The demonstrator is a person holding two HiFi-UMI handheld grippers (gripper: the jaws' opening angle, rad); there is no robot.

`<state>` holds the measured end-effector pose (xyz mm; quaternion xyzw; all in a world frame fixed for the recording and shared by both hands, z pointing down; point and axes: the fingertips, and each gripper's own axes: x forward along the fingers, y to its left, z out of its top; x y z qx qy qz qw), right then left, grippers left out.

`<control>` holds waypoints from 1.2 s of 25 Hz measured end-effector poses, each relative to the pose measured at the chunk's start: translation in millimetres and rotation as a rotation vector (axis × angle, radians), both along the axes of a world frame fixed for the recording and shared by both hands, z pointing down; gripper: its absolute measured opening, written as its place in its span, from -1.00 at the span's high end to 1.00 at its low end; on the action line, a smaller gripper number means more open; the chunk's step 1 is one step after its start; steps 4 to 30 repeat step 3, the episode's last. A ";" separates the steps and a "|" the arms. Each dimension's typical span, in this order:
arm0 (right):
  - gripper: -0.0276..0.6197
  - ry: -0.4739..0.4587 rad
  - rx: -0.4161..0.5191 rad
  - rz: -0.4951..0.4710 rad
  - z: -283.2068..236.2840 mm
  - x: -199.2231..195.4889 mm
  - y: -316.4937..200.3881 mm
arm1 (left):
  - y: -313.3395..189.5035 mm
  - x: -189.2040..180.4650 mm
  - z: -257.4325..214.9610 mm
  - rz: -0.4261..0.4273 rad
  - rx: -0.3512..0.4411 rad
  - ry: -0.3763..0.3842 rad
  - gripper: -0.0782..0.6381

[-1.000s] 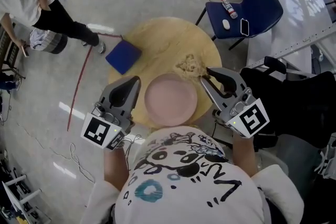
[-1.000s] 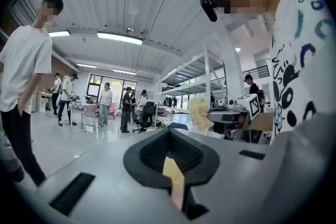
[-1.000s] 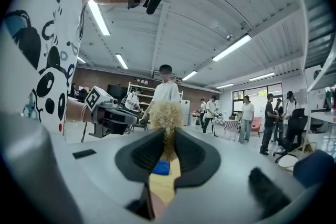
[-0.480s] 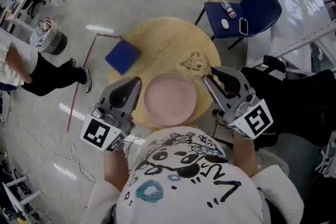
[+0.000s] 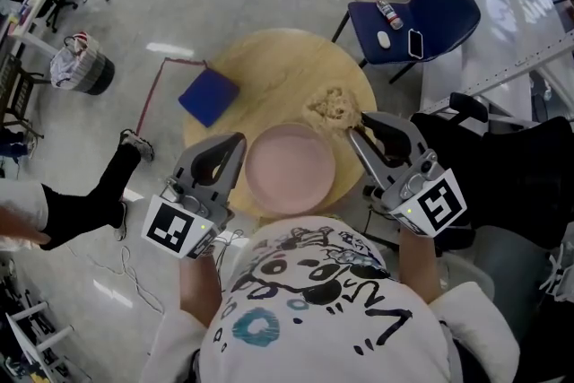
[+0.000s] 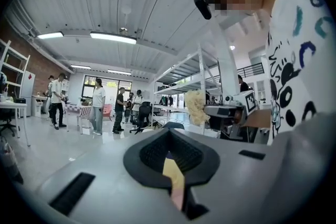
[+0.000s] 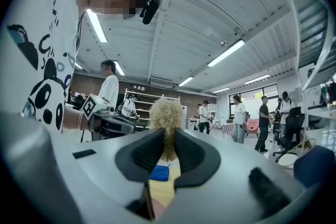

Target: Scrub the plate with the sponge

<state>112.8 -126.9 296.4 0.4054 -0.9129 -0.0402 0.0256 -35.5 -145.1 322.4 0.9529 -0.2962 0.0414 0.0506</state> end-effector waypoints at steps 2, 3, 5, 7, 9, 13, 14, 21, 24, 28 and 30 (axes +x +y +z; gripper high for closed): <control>0.70 0.002 -0.004 -0.001 1.9 -0.5 -1.0 | -0.3 0.0 1.7 0.008 -0.008 0.016 0.74; 0.70 0.003 -0.006 -0.001 2.8 -0.9 -1.5 | -0.5 -0.2 2.7 0.012 -0.012 0.023 0.74; 0.70 0.003 -0.006 -0.001 2.8 -0.9 -1.5 | -0.5 -0.2 2.7 0.012 -0.012 0.023 0.74; 0.70 0.003 -0.006 -0.001 2.8 -0.9 -1.5 | -0.5 -0.2 2.7 0.012 -0.012 0.023 0.74; 0.70 0.003 -0.006 -0.001 2.8 -0.9 -1.5 | -0.5 -0.2 2.7 0.012 -0.012 0.023 0.74; 0.70 0.003 -0.006 -0.001 2.8 -0.9 -1.5 | -0.5 -0.2 2.7 0.012 -0.012 0.023 0.74; 0.70 0.003 -0.006 -0.001 2.8 -0.9 -1.5 | -0.5 -0.2 2.7 0.012 -0.012 0.023 0.74; 0.70 0.003 -0.006 -0.001 2.8 -0.9 -1.5 | -0.5 -0.2 2.7 0.012 -0.012 0.023 0.74; 0.70 0.003 -0.006 -0.001 2.8 -0.9 -1.5 | -0.5 -0.2 2.7 0.012 -0.012 0.023 0.74; 0.70 0.003 -0.006 -0.001 2.8 -0.9 -1.5 | -0.5 -0.2 2.7 0.012 -0.012 0.023 0.74; 0.70 0.003 -0.006 -0.001 2.8 -0.9 -1.5 | -0.5 -0.2 2.7 0.012 -0.012 0.023 0.74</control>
